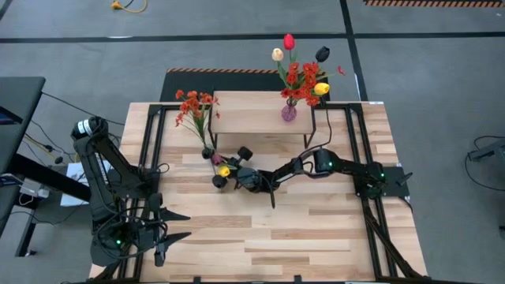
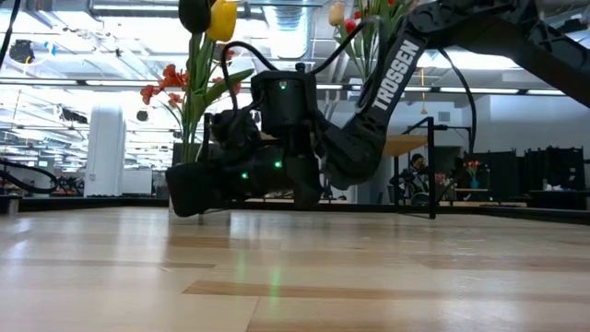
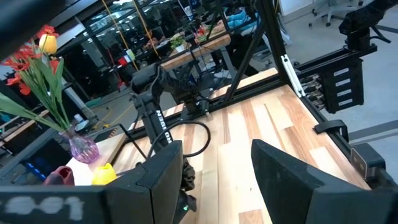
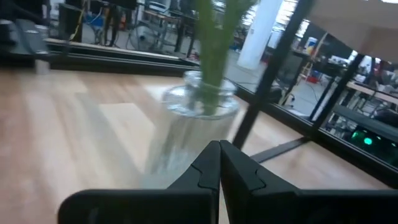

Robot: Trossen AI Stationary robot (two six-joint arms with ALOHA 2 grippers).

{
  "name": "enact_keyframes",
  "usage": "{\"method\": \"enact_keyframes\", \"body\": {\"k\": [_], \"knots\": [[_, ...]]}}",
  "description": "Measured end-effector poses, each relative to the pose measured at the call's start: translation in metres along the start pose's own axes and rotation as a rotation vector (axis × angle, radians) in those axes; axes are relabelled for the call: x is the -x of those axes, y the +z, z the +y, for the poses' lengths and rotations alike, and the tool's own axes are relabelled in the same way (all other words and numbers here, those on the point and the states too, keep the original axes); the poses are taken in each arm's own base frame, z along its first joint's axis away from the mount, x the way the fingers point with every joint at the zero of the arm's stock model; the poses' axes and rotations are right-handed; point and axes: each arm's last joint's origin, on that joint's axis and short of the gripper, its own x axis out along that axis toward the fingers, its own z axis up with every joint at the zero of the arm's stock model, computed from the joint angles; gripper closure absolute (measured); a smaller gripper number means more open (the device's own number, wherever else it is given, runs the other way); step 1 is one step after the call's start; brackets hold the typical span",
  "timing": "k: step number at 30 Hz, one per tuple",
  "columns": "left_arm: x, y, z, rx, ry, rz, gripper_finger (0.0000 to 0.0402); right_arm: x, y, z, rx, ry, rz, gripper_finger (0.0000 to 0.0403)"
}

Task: Pick and place flowers into a vace then onto a shelf
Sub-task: Adjust the transparent vase with the flowers on the table

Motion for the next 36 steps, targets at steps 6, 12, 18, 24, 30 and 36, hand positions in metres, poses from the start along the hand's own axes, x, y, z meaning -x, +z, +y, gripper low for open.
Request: {"method": "enact_keyframes", "body": {"k": [6,12,18,24,30,36], "knots": [[0.000,0.002,0.000,0.019,-0.001,-0.006,0.0219,-0.007,-0.002,-0.007,-0.037,0.026,-0.005,0.0403],[0.000,0.002,0.000,0.036,-0.001,-0.006,0.0219,-0.011,0.002,-0.004,-0.067,0.127,-0.024,0.0403],[0.000,0.002,0.000,0.044,-0.001,-0.006,0.0219,-0.016,0.012,0.004,-0.044,0.235,-0.013,0.0403],[0.000,0.002,0.000,0.045,-0.001,-0.006,0.0219,-0.014,0.012,0.009,-0.018,0.260,0.003,0.0403],[0.000,0.001,0.000,0.051,-0.001,-0.006,0.0219,0.000,0.016,0.021,0.085,0.137,0.022,0.0403],[0.000,0.001,0.000,0.051,0.000,-0.006,0.0219,-0.004,0.013,0.015,0.093,0.040,0.054,0.0403]]}}
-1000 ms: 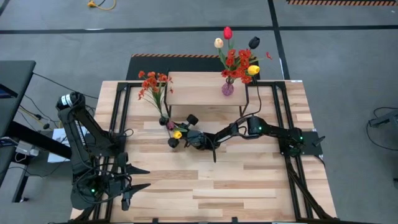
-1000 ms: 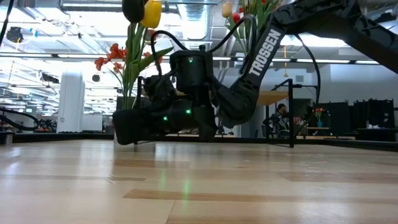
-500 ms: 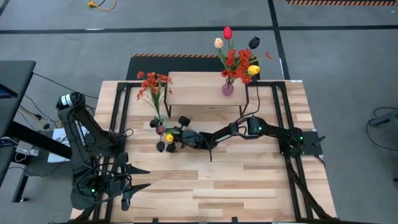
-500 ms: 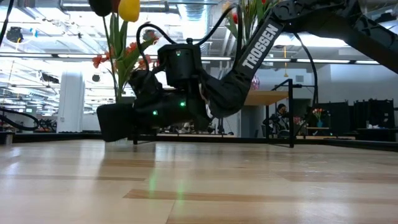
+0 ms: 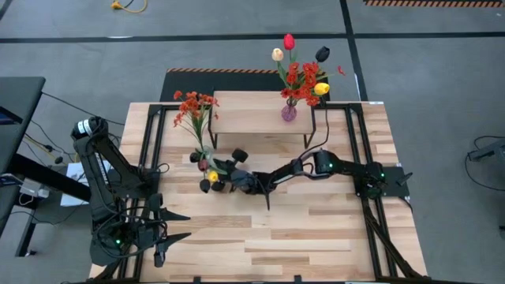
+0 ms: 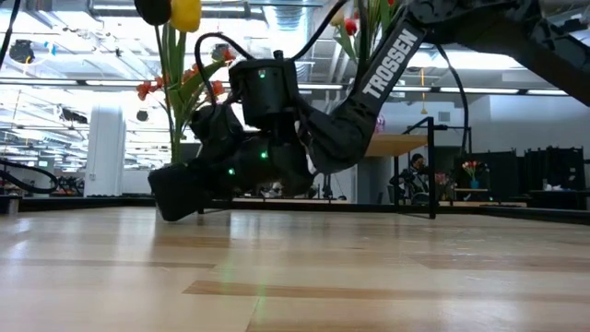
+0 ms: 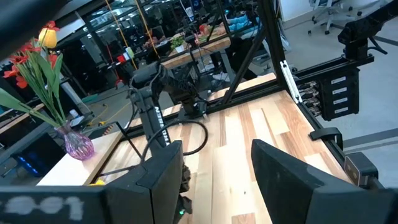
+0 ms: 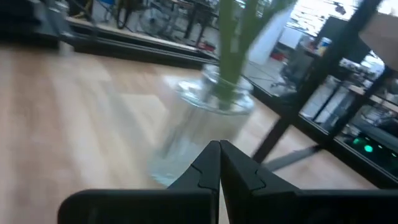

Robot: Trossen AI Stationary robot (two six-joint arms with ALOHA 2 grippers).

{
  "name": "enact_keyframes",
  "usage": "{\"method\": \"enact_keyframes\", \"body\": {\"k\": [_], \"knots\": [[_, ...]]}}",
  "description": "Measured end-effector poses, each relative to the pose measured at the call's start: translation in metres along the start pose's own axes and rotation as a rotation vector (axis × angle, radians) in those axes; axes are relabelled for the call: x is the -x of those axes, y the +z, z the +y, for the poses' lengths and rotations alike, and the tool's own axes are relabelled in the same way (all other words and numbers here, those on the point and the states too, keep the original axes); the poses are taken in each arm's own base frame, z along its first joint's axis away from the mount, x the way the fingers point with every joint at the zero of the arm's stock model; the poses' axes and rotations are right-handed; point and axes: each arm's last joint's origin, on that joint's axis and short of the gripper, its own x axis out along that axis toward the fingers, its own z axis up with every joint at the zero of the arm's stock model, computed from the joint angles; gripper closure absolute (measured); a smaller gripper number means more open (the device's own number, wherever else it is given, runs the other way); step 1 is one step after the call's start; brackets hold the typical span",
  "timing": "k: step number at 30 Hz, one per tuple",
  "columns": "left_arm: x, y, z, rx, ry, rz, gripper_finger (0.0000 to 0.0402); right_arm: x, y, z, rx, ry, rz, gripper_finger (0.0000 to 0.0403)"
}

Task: Pick and place flowers into a vace then onto a shelf
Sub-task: Adjust the transparent vase with the flowers on the table, then put the transparent vase with the flowers on the shelf

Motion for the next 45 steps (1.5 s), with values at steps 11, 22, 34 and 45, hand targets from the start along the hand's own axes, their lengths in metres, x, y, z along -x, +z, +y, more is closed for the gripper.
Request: {"method": "enact_keyframes", "body": {"k": [11,22,34,45], "knots": [[0.000,0.000,0.000,0.001,0.000,0.000,0.0219,-0.009,-0.003,-0.007,-0.069,0.101,-0.021,0.0403],[0.000,0.000,0.000,0.001,0.000,-0.001,0.0219,-0.016,0.004,-0.010,-0.090,0.168,-0.053,0.0403],[0.000,0.000,0.000,0.001,0.000,0.000,0.0219,-0.012,0.002,-0.001,-0.048,0.261,-0.015,0.0403],[0.000,0.000,0.000,0.002,-0.012,-0.001,0.0219,0.019,0.016,0.015,0.022,0.235,0.101,0.0403]]}}
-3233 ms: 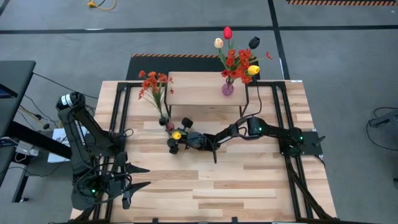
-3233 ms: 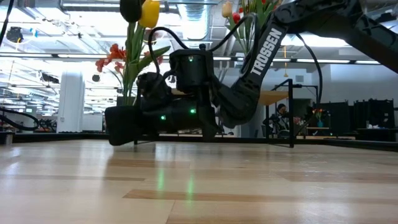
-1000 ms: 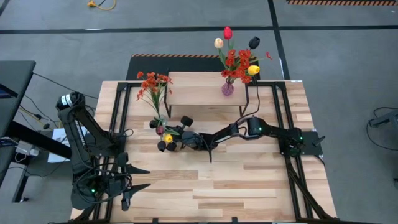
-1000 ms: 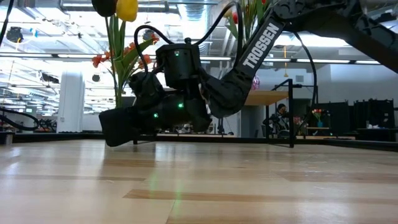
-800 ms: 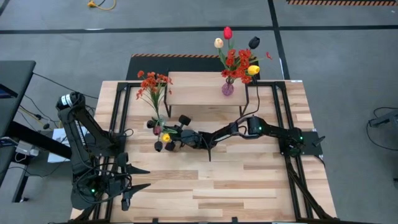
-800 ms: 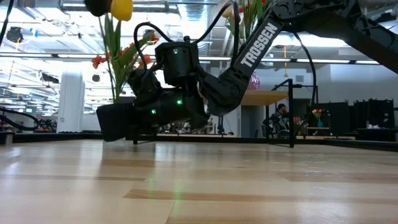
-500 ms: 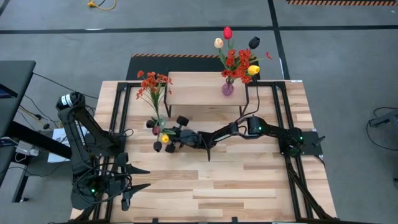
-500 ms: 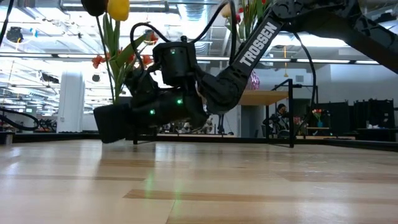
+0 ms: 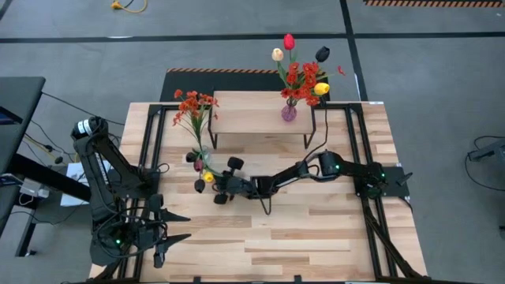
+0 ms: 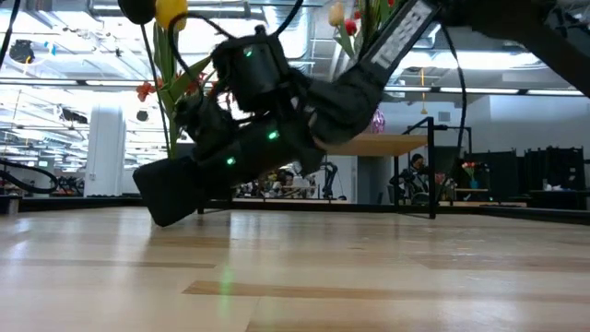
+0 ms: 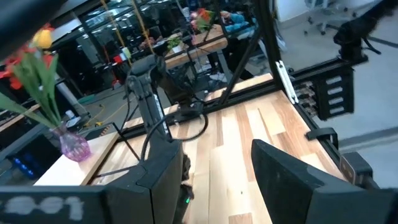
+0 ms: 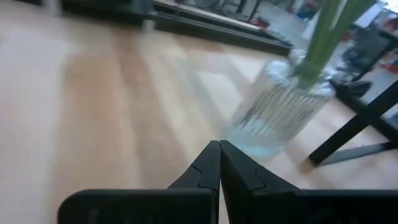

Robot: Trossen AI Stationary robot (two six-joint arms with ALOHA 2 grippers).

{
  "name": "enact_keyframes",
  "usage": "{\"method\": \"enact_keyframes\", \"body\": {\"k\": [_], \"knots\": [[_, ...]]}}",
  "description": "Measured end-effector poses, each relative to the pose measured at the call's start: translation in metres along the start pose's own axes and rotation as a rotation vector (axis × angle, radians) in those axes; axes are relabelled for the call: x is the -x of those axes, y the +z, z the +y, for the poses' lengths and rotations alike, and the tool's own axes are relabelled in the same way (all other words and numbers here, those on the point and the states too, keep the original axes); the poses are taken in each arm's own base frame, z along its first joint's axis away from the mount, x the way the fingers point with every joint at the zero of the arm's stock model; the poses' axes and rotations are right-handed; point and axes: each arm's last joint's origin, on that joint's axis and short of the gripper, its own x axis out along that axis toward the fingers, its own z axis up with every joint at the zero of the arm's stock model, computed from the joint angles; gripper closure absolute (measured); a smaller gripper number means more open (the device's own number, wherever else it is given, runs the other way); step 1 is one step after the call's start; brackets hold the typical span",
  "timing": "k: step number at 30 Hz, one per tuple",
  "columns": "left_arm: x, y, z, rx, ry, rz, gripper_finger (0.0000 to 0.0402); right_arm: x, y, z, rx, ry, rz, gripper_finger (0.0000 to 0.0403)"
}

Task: Pick and place flowers into a vace then onto a shelf
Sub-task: Put the transparent vase with the flowers on the shelf

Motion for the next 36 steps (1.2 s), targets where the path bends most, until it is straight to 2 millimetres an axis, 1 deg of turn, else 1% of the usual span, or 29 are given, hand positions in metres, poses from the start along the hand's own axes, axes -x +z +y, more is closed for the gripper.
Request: {"method": "enact_keyframes", "body": {"k": [4,6,10,12,14,16,17,19,21,23,24,27,30,32,33,34,36], "knots": [[0.000,0.000,-0.002,-0.055,-0.059,0.002,0.0219,0.020,0.008,-0.002,-0.014,0.021,-0.003,0.0403],[-0.001,0.000,-0.003,-0.072,-0.113,0.003,0.0219,0.031,0.011,-0.007,-0.020,0.022,-0.004,0.0403],[-0.008,0.002,-0.003,-0.112,-0.199,-0.006,0.0219,0.056,0.009,-0.019,-0.030,0.028,0.023,0.0403],[-0.014,0.007,0.001,-0.107,-0.128,-0.029,0.0219,0.072,0.011,-0.027,-0.060,0.035,0.026,0.0403],[-0.018,0.012,0.009,-0.059,0.066,-0.027,0.0219,0.089,0.014,-0.033,-0.095,0.045,0.021,0.0403],[-0.018,0.015,0.018,-0.042,0.311,0.006,0.0219,0.107,0.014,-0.038,-0.106,0.057,0.024,0.0403],[-0.017,0.017,0.022,-0.045,0.389,0.022,0.0219,0.115,0.014,-0.040,-0.103,0.060,0.025,0.0403],[-0.015,0.021,0.032,-0.028,0.391,0.020,0.0219,0.134,0.015,-0.043,-0.097,0.057,0.018,0.0403],[-0.007,0.027,0.044,0.063,0.372,-0.005,0.0219,0.153,0.016,-0.044,-0.093,0.031,0.006,0.0403],[0.000,0.028,0.056,0.111,0.395,-0.009,0.0219,0.171,0.014,-0.045,-0.082,0.004,0.001,0.0403],[0.002,0.025,0.062,0.130,0.389,-0.014,0.0219,0.179,0.012,-0.046,-0.073,-0.008,0.002,0.0403],[0.011,0.016,0.081,0.267,0.365,-0.039,0.0219,0.202,0.007,-0.049,-0.061,-0.002,-0.006,0.0403],[0.019,0.006,0.101,0.374,0.307,-0.039,0.0219,0.220,-0.002,-0.053,-0.075,0.023,-0.015,0.0403],[0.025,0.007,0.115,0.464,0.193,-0.027,0.0219,0.229,-0.008,-0.056,-0.095,0.039,-0.024,0.0403],[0.027,0.010,0.122,0.507,0.107,-0.025,0.0219,0.233,-0.009,-0.057,-0.110,0.044,-0.031,0.0403],[0.029,0.014,0.127,0.528,0.009,-0.028,0.0219,0.237,-0.011,-0.059,-0.124,0.050,-0.039,0.0403],[0.029,0.024,0.130,0.537,-0.190,-0.067,0.0219,0.241,-0.014,-0.059,-0.157,0.063,-0.049,0.0403]]}}
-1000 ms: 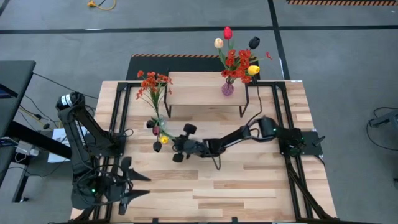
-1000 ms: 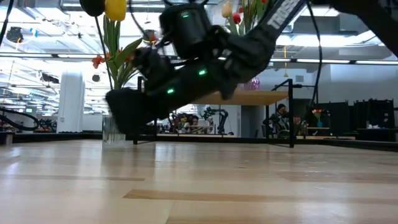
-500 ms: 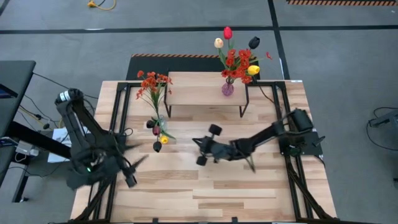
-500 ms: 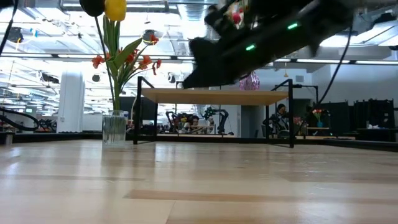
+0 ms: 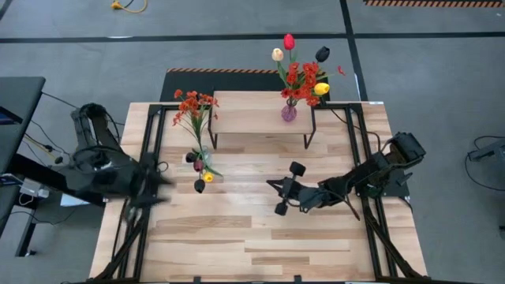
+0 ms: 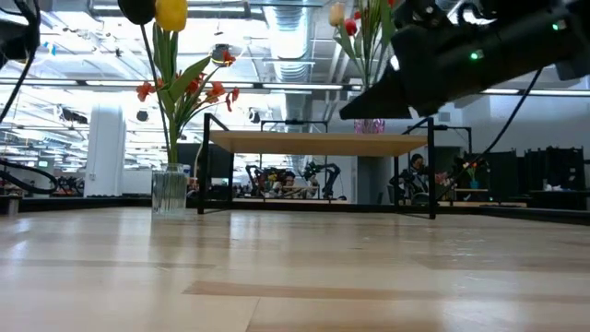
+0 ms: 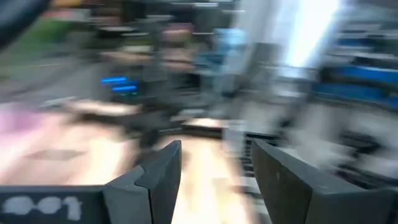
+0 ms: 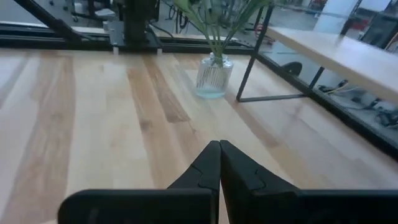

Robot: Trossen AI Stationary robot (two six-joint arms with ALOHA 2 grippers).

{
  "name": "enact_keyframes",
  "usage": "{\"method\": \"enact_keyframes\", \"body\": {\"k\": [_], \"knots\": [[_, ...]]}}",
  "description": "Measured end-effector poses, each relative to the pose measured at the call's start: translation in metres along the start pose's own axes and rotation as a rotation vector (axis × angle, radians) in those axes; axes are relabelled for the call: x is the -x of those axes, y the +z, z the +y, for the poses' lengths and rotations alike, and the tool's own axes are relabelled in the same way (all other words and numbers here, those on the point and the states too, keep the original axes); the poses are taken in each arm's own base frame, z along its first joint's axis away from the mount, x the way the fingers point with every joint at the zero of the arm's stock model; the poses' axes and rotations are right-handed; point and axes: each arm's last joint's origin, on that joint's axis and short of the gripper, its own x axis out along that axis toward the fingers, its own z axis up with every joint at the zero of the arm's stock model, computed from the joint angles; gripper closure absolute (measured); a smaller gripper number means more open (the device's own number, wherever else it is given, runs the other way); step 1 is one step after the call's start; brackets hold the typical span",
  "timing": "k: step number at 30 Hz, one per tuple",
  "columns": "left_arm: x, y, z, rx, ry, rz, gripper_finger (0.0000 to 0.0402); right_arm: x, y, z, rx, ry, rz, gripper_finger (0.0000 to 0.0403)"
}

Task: Pick and place flowers into a vace then onto a shelf
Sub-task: Put the transparent vase with the flowers on the shelf

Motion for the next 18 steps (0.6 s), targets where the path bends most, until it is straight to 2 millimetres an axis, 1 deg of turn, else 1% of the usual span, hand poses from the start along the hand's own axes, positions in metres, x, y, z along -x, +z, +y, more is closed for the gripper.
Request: {"method": "enact_keyframes", "body": {"k": [2,4,5,7,9,12,14,16,18], "knots": [[-0.004,0.004,-0.008,-0.028,-0.182,0.005,0.0219,0.003,-0.003,0.001,-0.007,0.009,0.005,0.0403],[-0.011,-0.002,-0.018,-0.079,-0.308,0.052,0.0219,0.005,-0.001,0.004,-0.017,0.023,-0.010,0.0403],[-0.015,-0.008,-0.023,-0.104,-0.325,0.083,0.0219,0.006,0.000,0.005,-0.024,0.028,-0.019,0.0403],[-0.026,-0.023,-0.030,-0.143,-0.245,0.145,0.0219,0.007,0.002,0.007,-0.053,0.037,-0.039,0.0403],[-0.036,-0.038,-0.035,-0.168,-0.077,0.169,0.0219,0.007,0.005,0.007,-0.100,0.033,-0.057,0.0403],[-0.044,-0.057,-0.043,-0.169,0.189,0.115,0.0219,0.005,0.005,0.003,-0.162,-0.006,-0.060,0.0403],[-0.047,-0.071,-0.049,-0.161,0.309,0.071,0.0219,0.000,0.001,0.003,-0.187,-0.022,-0.049,0.0403],[-0.048,-0.085,-0.056,-0.158,0.362,0.041,0.0219,-0.001,-0.008,0.006,-0.165,-0.044,-0.026,0.0403],[-0.048,-0.097,-0.065,-0.163,0.347,0.053,0.0219,-0.001,-0.012,0.011,-0.169,-0.050,-0.032,0.0403]]}}
